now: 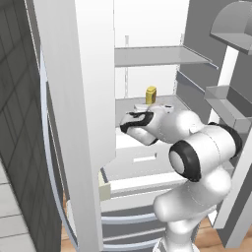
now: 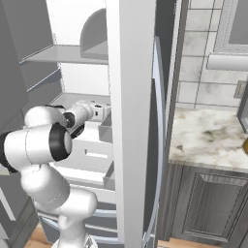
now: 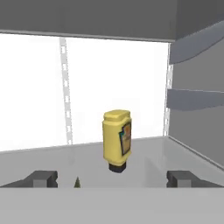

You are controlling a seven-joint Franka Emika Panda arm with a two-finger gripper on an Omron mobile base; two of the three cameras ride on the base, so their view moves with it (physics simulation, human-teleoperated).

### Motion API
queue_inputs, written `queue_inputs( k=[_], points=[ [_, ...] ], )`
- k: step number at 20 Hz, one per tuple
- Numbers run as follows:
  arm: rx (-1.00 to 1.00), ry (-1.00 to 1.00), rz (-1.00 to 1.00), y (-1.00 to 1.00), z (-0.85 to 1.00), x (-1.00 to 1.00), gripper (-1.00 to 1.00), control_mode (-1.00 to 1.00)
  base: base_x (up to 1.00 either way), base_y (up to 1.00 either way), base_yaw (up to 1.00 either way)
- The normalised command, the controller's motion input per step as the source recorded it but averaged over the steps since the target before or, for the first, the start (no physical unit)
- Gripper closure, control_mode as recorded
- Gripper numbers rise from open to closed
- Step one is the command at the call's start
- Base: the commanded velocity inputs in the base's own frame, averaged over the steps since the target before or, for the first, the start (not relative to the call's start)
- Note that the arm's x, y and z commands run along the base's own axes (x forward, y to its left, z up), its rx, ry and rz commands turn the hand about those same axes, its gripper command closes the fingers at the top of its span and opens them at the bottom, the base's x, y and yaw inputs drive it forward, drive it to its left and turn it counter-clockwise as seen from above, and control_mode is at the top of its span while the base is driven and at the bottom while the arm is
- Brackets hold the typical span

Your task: Move the lemon wedge and mustard from the top shelf to the second highest shelf to make space. Then, place the pitcher from the counter on the cleared top shelf.

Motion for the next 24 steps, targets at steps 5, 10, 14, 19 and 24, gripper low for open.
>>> queue_inputs(
  k=[5,10,14,19,24],
  points=[
    [-0.07,0.04,0.00,0.23,0.60,-0.73,-1.00,-1.00,0.00,0.00,0.00],
    [-0.06,0.14,0.00,0.16,0.55,-0.78,-1.00,-1.00,0.00,0.00,0.00],
    [-0.03,0.17,0.02,0.07,0.64,-0.79,-1.00,-1.00,0.00,0.00,0.00],
    [0.00,0.22,0.05,0.03,0.73,-0.62,-1.00,-1.00,0.00,0.00,0.00],
    [0.00,0.25,0.08,0.02,0.87,-0.41,-1.00,-1.00,0.00,0.00,0.00]
  ],
)
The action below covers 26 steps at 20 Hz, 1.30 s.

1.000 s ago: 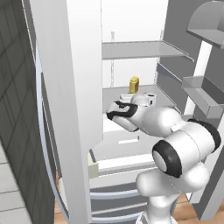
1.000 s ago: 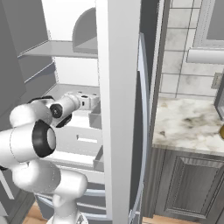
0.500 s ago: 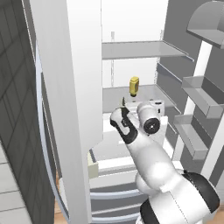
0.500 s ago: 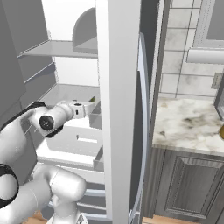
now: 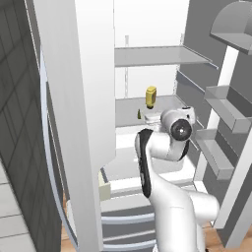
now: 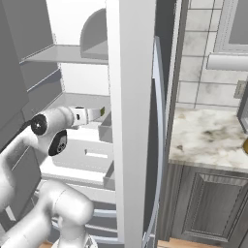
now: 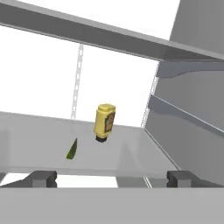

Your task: Move the lemon wedge and mustard from the top shelf to the second highest shelf to make space. Then, place the pitcher from the counter on the cleared top shelf.

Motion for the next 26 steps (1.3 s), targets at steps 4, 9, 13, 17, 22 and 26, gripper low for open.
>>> queue_inputs(
  k=[4,9,13,17,22,26],
  points=[
    [0.00,0.28,0.09,0.05,0.75,-0.37,-1.00,-1.00,0.00,0.00,0.00],
    [0.00,0.21,0.13,0.07,0.11,-0.60,-1.00,-1.00,0.00,0.00,0.00],
    [0.02,0.05,0.22,0.15,-0.27,-0.82,-1.00,-1.00,0.00,0.00,0.00],
    [0.02,0.02,0.23,0.30,-0.43,-0.71,-1.00,-1.00,0.00,0.00,0.00],
    [0.00,0.00,0.15,0.33,-0.44,-0.53,-1.00,-1.00,0.00,0.00,0.00],
    [0.00,0.00,0.01,0.04,-0.02,-0.34,-1.00,-1.00,0.00,0.00,0.00]
  ],
)
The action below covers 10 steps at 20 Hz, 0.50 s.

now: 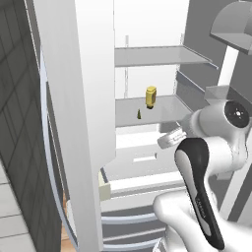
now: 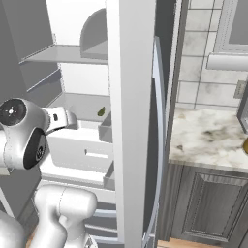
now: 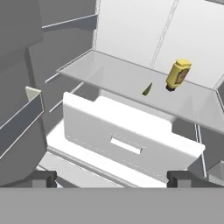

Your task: Move the lemon wedge and mustard from the top shelf to the second highest shelf to make space. Then, place the pitcher from the counter on the cleared top shelf.

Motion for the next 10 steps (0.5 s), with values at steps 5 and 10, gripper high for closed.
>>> queue_inputs(
  k=[5,10],
  points=[
    [0.00,0.00,-0.01,0.00,0.00,-0.33,-1.00,-1.00,0.00,0.00,0.00],
    [0.00,0.00,-0.08,0.00,0.00,-0.10,-1.00,-1.00,0.00,0.00,0.00]
  ],
)
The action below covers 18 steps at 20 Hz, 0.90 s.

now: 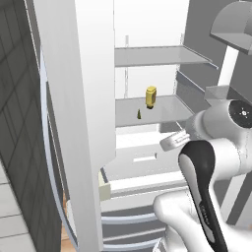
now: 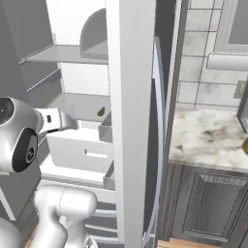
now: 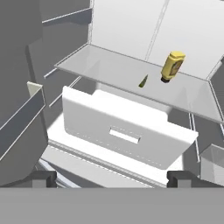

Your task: Move the lemon wedge and mustard from the top shelf to the second highest shelf to make space. Then, place the pitcher from the counter on the cleared top shelf.

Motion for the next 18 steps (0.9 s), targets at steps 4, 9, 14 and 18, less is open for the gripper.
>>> queue_inputs(
  k=[4,9,14,18],
  points=[
    [0.00,0.00,-0.01,0.00,0.00,0.00,-1.00,-1.00,0.00,0.00,0.00],
    [0.00,0.00,0.00,0.00,0.00,0.00,-1.00,1.00,-0.03,0.00,0.00],
    [0.00,0.00,0.00,0.00,0.00,0.00,-1.00,1.00,-0.54,0.00,-0.05],
    [0.00,0.00,0.00,0.00,0.00,0.00,-1.00,1.00,-0.84,0.01,-0.07]
  ],
)
